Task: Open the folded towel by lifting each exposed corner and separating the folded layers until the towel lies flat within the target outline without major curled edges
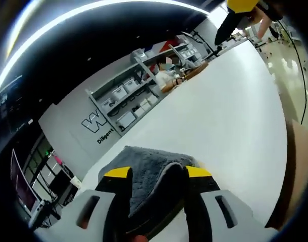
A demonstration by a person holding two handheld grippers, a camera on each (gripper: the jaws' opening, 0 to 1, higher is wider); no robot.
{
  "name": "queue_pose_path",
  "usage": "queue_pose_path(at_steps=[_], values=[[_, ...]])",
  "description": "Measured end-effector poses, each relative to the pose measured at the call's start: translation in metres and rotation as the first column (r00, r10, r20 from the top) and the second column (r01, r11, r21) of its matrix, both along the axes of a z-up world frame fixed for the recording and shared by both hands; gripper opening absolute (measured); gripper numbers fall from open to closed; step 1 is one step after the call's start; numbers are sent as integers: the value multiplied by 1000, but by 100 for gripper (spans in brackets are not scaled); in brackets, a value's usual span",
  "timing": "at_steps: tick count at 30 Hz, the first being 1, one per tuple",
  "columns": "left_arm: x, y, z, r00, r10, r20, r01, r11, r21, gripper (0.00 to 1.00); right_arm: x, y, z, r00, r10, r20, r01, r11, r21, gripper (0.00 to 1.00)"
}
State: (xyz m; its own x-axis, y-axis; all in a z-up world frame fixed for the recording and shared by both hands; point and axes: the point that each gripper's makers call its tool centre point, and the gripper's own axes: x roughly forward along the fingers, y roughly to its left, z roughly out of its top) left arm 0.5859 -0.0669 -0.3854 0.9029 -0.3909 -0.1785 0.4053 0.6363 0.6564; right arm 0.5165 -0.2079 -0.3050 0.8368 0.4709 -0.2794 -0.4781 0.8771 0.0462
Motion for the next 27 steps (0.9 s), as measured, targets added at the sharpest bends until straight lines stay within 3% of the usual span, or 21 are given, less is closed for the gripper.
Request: queue_pose_path(at_steps=[11, 23, 25, 27], values=[[-5, -11, -9, 999, -53, -9, 54, 996, 71, 17, 0, 0, 0, 1000, 0, 0, 0, 1000, 3, 99], [0, -13, -12, 997, -77, -32, 80, 991, 109, 6, 4, -3, 2, 1000, -5, -2, 5, 1000, 1, 98], [1, -14, -12, 995, -83, -58, 87, 994, 69, 5, 5, -2, 2, 1000, -3, -2, 3, 1000, 4, 98], [2, -13, -10, 990, -92, -105, 92, 996, -11, 5, 5, -3, 3, 1000, -3, -2, 3, 1000, 4, 98]])
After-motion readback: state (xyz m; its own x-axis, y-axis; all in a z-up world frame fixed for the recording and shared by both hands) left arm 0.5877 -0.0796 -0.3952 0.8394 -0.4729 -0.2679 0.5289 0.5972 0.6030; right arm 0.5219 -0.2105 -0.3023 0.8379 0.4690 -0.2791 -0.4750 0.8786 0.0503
